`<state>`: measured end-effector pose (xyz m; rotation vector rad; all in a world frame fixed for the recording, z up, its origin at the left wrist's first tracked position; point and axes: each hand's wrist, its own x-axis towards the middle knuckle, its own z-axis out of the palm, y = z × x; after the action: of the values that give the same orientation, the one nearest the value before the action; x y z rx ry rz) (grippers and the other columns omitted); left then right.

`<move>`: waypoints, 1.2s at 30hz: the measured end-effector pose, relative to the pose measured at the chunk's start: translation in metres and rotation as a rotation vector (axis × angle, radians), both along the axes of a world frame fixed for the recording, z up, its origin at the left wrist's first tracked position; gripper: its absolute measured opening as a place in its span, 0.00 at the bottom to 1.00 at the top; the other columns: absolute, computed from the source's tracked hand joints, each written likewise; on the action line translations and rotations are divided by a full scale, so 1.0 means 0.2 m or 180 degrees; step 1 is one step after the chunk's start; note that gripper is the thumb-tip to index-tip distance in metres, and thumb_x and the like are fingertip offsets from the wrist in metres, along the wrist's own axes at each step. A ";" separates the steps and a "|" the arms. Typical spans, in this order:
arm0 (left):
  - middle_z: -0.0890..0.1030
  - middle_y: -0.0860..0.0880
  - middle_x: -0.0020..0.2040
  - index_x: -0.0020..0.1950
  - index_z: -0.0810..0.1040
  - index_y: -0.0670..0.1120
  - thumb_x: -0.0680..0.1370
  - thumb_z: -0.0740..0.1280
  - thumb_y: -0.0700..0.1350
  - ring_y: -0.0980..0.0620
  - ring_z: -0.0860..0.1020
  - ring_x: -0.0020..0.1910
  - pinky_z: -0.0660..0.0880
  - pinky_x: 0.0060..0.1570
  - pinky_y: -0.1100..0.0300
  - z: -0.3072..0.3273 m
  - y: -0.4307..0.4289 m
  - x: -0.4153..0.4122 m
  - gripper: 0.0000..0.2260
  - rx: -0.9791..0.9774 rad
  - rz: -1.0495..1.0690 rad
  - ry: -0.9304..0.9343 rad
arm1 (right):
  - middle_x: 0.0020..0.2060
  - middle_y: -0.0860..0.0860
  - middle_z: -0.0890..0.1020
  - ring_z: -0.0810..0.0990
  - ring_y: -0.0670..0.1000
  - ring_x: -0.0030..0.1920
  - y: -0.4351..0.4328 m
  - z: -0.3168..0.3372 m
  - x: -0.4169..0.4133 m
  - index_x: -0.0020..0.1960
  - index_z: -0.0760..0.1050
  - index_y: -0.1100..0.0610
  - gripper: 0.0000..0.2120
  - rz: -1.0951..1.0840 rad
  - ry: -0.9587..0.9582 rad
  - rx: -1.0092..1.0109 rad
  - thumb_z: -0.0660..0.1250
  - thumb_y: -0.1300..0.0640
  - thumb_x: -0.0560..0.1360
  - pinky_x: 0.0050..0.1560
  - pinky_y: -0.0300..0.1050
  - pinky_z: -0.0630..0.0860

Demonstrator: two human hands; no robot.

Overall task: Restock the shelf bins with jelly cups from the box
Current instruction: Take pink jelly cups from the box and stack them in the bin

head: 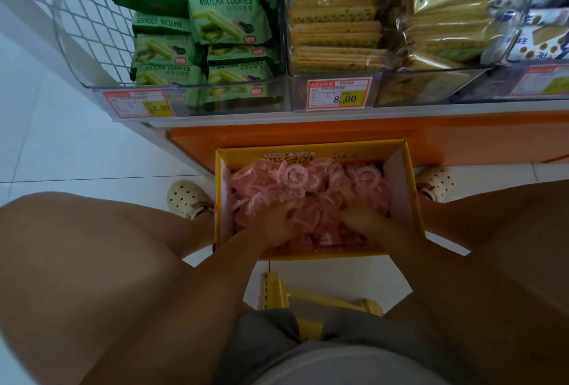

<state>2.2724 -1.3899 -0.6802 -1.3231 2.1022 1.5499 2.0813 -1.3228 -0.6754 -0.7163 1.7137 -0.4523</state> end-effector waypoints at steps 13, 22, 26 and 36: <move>0.80 0.48 0.49 0.45 0.73 0.53 0.77 0.69 0.52 0.49 0.80 0.43 0.74 0.37 0.58 0.24 0.01 -0.02 0.07 0.0857 0.1038 0.0619 | 0.60 0.51 0.76 0.74 0.55 0.61 -0.03 0.22 0.04 0.49 0.79 0.47 0.05 -0.0685 -0.1404 0.0006 0.64 0.51 0.77 0.68 0.62 0.67; 0.81 0.57 0.51 0.50 0.78 0.56 0.75 0.70 0.57 0.55 0.80 0.51 0.78 0.49 0.55 0.68 -0.07 0.08 0.08 0.0139 0.1050 0.1042 | 0.60 0.44 0.80 0.80 0.43 0.57 -0.04 0.62 0.05 0.59 0.79 0.48 0.11 -0.0155 -0.0504 -0.1386 0.66 0.56 0.78 0.53 0.39 0.78; 0.81 0.57 0.51 0.52 0.78 0.56 0.75 0.70 0.57 0.57 0.80 0.52 0.78 0.49 0.58 0.91 -0.12 0.12 0.09 -0.0171 0.0998 0.1310 | 0.54 0.48 0.83 0.82 0.48 0.54 -0.08 0.89 0.08 0.61 0.78 0.47 0.12 0.0031 -0.0173 -0.1792 0.64 0.55 0.79 0.49 0.40 0.78; 0.81 0.60 0.52 0.57 0.75 0.56 0.76 0.69 0.54 0.59 0.82 0.50 0.81 0.49 0.56 1.72 -0.17 0.22 0.10 -0.1256 0.0725 0.2081 | 0.43 0.35 0.84 0.80 0.34 0.39 -0.17 1.75 0.21 0.58 0.76 0.45 0.16 0.0103 0.0458 -0.3282 0.63 0.64 0.78 0.37 0.29 0.74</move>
<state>2.3163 -1.4240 -0.3366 -1.3305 2.8559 1.9321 2.1226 -1.3562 -0.3263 -1.5225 1.5242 -1.3210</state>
